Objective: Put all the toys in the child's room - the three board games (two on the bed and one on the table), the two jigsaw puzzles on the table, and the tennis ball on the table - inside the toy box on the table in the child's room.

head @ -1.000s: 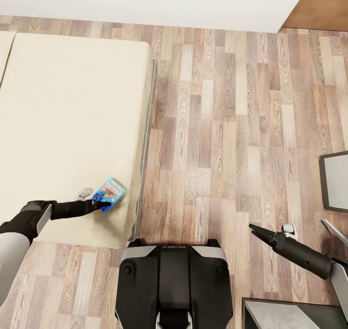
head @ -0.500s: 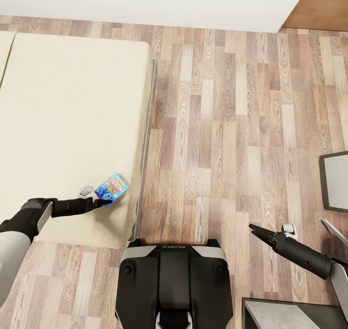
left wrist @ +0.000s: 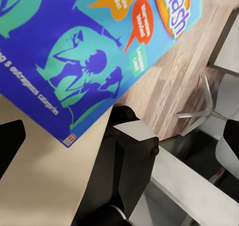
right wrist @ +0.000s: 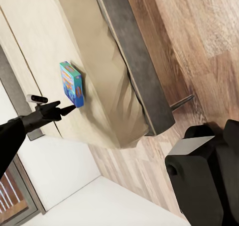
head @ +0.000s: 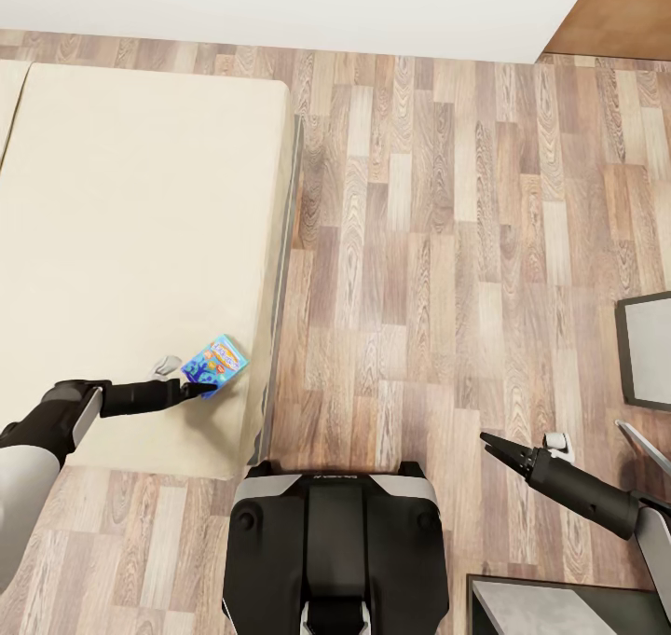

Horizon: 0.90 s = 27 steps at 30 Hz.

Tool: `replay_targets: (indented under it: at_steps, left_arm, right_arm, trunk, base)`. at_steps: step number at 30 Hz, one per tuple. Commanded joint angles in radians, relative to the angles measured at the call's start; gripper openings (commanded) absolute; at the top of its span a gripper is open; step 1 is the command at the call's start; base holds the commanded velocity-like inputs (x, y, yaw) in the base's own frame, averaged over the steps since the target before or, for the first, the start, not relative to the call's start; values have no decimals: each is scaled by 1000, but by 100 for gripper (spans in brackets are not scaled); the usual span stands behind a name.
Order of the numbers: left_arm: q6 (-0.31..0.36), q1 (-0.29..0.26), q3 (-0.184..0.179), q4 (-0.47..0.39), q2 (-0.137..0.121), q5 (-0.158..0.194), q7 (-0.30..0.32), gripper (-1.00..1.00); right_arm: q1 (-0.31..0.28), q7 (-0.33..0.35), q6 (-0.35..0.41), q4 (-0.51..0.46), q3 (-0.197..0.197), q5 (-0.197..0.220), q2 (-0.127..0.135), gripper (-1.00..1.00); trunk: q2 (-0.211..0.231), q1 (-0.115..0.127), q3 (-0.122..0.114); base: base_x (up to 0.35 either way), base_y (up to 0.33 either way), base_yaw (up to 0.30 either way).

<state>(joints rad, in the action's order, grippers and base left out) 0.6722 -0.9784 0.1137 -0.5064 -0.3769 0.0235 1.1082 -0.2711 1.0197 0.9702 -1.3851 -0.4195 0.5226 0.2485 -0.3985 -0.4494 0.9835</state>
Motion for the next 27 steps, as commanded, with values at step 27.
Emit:
replay_targets:
  at_steps: [27]
  left_arm:
    - [9,1,-6,-4,-2,-4,3,100]
  right_arm:
    - [1,0,1,0,-1,-3,0,100]
  trunk:
    - [-1,-1,1]
  base:
    - [0,0,0]
